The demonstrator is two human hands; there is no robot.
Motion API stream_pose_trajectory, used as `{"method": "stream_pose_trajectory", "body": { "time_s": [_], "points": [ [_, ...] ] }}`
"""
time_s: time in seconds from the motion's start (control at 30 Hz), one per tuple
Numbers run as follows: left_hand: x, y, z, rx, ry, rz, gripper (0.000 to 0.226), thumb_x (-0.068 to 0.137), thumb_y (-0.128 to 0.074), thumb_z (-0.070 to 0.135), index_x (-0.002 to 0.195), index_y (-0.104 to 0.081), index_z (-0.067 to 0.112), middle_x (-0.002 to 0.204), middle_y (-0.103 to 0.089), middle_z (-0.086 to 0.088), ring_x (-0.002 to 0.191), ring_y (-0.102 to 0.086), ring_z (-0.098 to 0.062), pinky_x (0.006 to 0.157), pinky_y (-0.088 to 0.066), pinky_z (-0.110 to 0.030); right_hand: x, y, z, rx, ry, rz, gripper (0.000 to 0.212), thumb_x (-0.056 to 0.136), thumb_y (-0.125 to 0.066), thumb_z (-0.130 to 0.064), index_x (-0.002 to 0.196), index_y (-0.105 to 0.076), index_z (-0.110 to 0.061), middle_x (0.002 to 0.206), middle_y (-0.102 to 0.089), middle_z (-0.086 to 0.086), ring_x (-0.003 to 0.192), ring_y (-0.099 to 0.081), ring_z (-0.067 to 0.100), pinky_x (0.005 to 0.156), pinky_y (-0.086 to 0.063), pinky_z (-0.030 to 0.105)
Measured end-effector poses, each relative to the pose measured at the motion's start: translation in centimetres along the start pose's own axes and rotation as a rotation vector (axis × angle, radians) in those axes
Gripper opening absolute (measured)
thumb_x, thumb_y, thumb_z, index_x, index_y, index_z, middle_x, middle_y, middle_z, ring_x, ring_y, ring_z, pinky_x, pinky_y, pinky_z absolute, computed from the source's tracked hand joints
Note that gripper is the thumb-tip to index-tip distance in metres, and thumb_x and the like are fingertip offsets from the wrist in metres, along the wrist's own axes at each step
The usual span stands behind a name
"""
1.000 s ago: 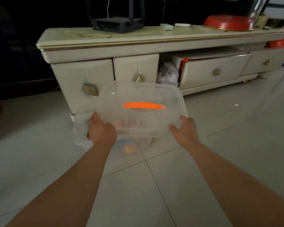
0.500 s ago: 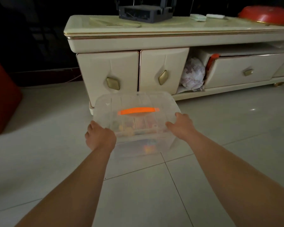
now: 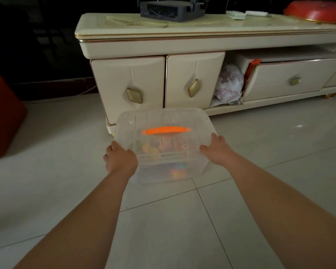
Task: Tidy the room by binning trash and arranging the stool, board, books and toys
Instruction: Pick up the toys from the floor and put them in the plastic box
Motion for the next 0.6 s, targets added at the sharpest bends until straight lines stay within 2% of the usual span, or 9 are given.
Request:
{"method": "stream_pose_trajectory", "body": {
  "time_s": [0.07, 0.13, 0.17, 0.23, 0.33, 0.43, 0.6],
  "points": [
    [0.1, 0.7, -0.5, -0.086, 0.056, 0.011, 0.052, 0.095, -0.046, 0.018, 0.141, -0.029, 0.001, 0.140, -0.042, -0.024, 0.123, -0.045, -0.044, 0.096, -0.041, -0.048, -0.6, -0.3, 0.3, 0.157, -0.056, 0.060, 0.071, 0.091, -0.053, -0.034, 0.148, -0.015, -0.013, 0.143, -0.026, 0.016, 0.126, -0.040, 0.038, 0.101, -0.040, 0.043],
    [0.4, 1.4, -1.0, -0.102, 0.064, 0.036, 0.044, 0.096, -0.043, 0.016, 0.135, -0.035, -0.003, 0.133, -0.048, -0.027, 0.117, -0.050, -0.045, 0.090, -0.043, -0.045, -1.4, -0.7, 0.6, 0.253, -0.071, 0.096, 0.069, 0.093, -0.053, -0.031, 0.149, -0.014, -0.018, 0.141, -0.027, 0.018, 0.116, -0.048, 0.038, 0.088, -0.041, 0.036],
    [0.5, 1.5, -1.1, -0.074, 0.033, 0.022, 0.039, 0.097, -0.041, 0.014, 0.130, -0.041, -0.005, 0.129, -0.051, -0.028, 0.116, -0.051, -0.045, 0.089, -0.043, -0.043, -1.7, -0.9, 0.6, 0.241, -0.050, 0.097, 0.066, 0.095, -0.050, -0.031, 0.150, -0.015, -0.019, 0.142, -0.025, 0.018, 0.114, -0.050, 0.037, 0.085, -0.041, 0.034],
    [0.7, 1.4, -1.1, -0.059, -0.007, -0.014, 0.032, 0.096, -0.040, 0.011, 0.119, -0.051, -0.009, 0.122, -0.056, -0.027, 0.113, -0.053, -0.043, 0.087, -0.043, -0.039, -2.1, -1.1, 0.4, 0.166, 0.012, 0.107, 0.054, 0.098, -0.045, -0.030, 0.146, -0.028, -0.013, 0.146, -0.020, 0.019, 0.112, -0.052, 0.038, 0.089, -0.043, 0.034],
    [0.3, 0.8, -0.6, -0.113, 0.012, -0.014, 0.030, 0.092, -0.044, 0.009, 0.116, -0.055, -0.006, 0.119, -0.059, -0.024, 0.109, -0.056, -0.042, 0.079, -0.041, -0.036, -2.0, -0.6, 0.6, 0.105, 0.023, 0.121, 0.043, 0.099, -0.041, -0.029, 0.135, -0.042, -0.006, 0.146, -0.017, 0.020, 0.106, -0.054, 0.040, 0.094, -0.043, 0.037],
    [-0.9, -0.4, 0.7, -0.171, 0.018, -0.025, 0.029, 0.090, -0.049, 0.011, 0.115, -0.055, -0.003, 0.114, -0.061, -0.020, 0.104, -0.058, -0.039, 0.074, -0.041, -0.035, -1.4, 0.3, 1.6, 0.043, 0.008, 0.150, 0.040, 0.099, -0.039, -0.028, 0.134, -0.044, -0.008, 0.149, -0.013, 0.020, 0.104, -0.055, 0.040, 0.093, -0.044, 0.038],
    [-1.8, -3.1, 3.0, -0.240, -0.004, -0.070, 0.030, 0.088, -0.055, 0.017, 0.112, -0.057, -0.001, 0.108, -0.063, -0.018, 0.100, -0.061, -0.036, 0.075, -0.046, -0.036, 0.6, 2.0, 3.6, -0.028, -0.011, 0.171, 0.036, 0.101, -0.035, -0.025, 0.129, -0.046, -0.006, 0.150, -0.010, 0.021, 0.106, -0.053, 0.040, 0.089, -0.044, 0.037]
  ]
}}
Point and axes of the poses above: each hand's wrist, its own x-axis towards the middle knuckle, its own y-axis out of the back of the hand, z = x × y, the point moved 3 cm from there along x, towards the middle knuckle
